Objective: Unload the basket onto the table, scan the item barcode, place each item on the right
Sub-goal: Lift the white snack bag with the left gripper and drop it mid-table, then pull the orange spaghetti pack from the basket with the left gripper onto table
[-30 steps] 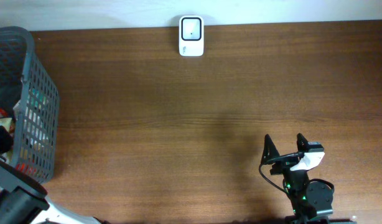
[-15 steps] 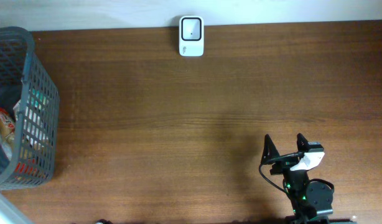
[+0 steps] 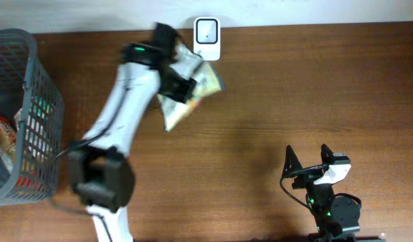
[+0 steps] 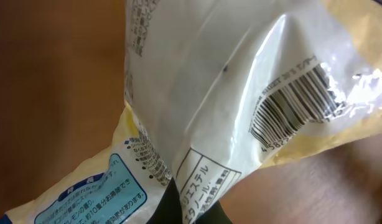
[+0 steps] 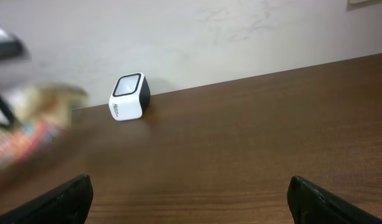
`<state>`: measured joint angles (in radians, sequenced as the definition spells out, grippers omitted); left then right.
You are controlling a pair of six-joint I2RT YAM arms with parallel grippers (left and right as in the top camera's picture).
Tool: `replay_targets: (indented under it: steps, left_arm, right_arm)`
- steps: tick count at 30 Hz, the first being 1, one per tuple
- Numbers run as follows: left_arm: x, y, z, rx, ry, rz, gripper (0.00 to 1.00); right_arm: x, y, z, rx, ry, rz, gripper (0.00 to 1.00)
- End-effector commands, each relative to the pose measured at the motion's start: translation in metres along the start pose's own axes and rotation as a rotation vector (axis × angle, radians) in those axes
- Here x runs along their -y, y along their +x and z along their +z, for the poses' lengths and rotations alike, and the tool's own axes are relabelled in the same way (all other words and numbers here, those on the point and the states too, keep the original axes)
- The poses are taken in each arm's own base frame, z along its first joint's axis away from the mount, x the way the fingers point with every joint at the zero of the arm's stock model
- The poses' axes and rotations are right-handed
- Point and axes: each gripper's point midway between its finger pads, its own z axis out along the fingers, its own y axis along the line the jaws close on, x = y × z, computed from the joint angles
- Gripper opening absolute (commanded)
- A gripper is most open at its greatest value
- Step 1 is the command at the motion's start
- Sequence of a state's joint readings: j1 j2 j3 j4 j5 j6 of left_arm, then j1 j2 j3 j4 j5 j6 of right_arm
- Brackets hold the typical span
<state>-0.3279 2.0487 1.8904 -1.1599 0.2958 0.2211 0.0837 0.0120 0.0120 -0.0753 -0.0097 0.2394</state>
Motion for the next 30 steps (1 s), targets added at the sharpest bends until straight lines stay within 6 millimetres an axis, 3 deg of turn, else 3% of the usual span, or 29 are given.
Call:
replay_targets:
  steps: [1,3,6,7,8,10,12,13,15,17,18,19,20,21,22,24,26,28,29,30]
  left_arm:
    - [0.042,0.019,0.054,-0.161,0.047,0.190,0.00]
    - [0.053,0.032,0.083,-0.259,-0.038,0.289,0.00]
    - [0.053,0.036,0.092,-0.306,-0.150,0.355,0.02]
    - [0.058,0.034,0.093,-0.299,-0.149,0.366,0.36]
    - [0.061,0.032,0.095,-0.289,-0.149,0.376,0.99]
    - [0.065,0.016,0.091,-0.231,-0.158,0.382,0.99]
    - [0.052,-0.026,0.052,-0.095,-0.263,0.274,0.99]
    - [0.042,-0.049,0.018,-0.002,-0.319,0.223,0.99]
    - [0.009,-0.081,-0.075,0.189,-0.442,0.084,0.99]
    - [-0.033,-0.078,-0.177,0.351,-0.544,-0.061,0.99]
    - [-0.066,-0.057,-0.232,0.419,-0.600,-0.163,0.99]
    - [-0.089,-0.037,-0.264,0.458,-0.636,-0.264,0.99]
    - [-0.105,-0.021,-0.283,0.480,-0.661,-0.340,0.99]
    - [-0.132,0.011,-0.312,0.501,-0.707,-0.468,0.99]
    - [-0.165,0.057,-0.339,0.499,-0.765,-0.621,0.99]
    - [-0.206,0.128,-0.359,0.444,-0.827,-0.860,0.99]
    - [-0.232,0.183,-0.364,0.390,-0.855,-1.050,0.99]
    - [-0.255,0.231,-0.359,0.331,-0.866,-1.203,0.99]
    - [-0.262,0.244,-0.353,0.304,-0.862,-1.237,0.99]
    - [-0.273,0.264,-0.339,0.255,-0.850,-1.285,0.99]
  right_arm:
    - [0.002,0.002,0.000,-0.004,0.005,0.001,0.99]
    - [0.002,0.002,0.000,-0.004,0.005,0.001,0.99]
    - [0.002,0.002,0.000,-0.004,0.005,0.001,0.99]
    - [0.002,0.002,0.000,-0.004,0.005,0.001,0.99]
    - [0.002,0.002,0.000,-0.003,0.005,0.001,0.99]
    - [0.002,0.002,0.000,-0.003,0.005,0.001,0.99]
    - [0.002,0.002,0.000,-0.003,0.005,0.001,0.99]
    - [0.002,0.002,0.000,-0.004,0.005,0.001,0.99]
    - [0.002,0.002,0.000,-0.004,0.005,0.001,0.99]
    - [0.002,0.002,0.000,-0.004,0.005,0.001,0.99]
    - [0.002,0.003,0.000,-0.004,0.005,0.001,0.99]
    - [0.002,0.002,0.000,-0.004,0.005,0.001,0.99]
    - [0.002,0.002,0.000,-0.004,0.005,0.000,0.99]
    - [0.002,0.002,0.000,-0.004,0.005,0.001,0.99]
    - [0.002,0.002,0.000,-0.004,0.005,0.001,0.99]
    - [0.002,0.002,0.000,-0.003,0.005,0.001,0.99]
    - [0.002,0.003,0.000,-0.004,0.005,0.001,0.98]
    - [0.002,0.002,0.000,-0.004,0.005,0.001,0.99]
    - [0.002,0.002,0.000,-0.003,0.005,0.001,0.99]
    - [0.002,0.002,0.000,-0.003,0.005,0.001,0.99]
